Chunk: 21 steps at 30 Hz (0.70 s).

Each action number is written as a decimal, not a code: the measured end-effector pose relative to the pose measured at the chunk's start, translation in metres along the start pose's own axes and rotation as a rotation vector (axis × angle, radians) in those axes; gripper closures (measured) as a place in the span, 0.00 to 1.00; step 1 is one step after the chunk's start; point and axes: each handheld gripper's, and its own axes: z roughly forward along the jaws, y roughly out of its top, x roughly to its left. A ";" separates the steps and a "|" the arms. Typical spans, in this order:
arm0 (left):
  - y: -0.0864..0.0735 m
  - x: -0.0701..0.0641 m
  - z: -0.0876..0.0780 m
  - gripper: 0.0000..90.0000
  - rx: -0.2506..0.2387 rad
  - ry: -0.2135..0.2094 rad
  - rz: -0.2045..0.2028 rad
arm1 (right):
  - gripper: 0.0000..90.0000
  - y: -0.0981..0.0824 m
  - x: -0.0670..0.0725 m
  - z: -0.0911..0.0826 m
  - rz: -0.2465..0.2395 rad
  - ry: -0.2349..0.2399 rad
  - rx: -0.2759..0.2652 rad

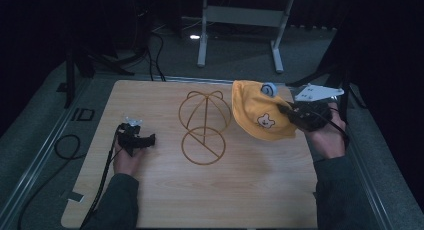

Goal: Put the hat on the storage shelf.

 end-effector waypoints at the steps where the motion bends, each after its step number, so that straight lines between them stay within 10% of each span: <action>1: 0.000 0.000 0.000 0.14 0.000 0.000 0.000 | 0.91 0.001 0.000 -0.001 -0.001 0.001 -0.003; 21: 0.000 0.000 0.000 0.14 0.000 0.000 0.000 | 0.91 0.019 0.012 -0.017 -0.023 0.079 -0.071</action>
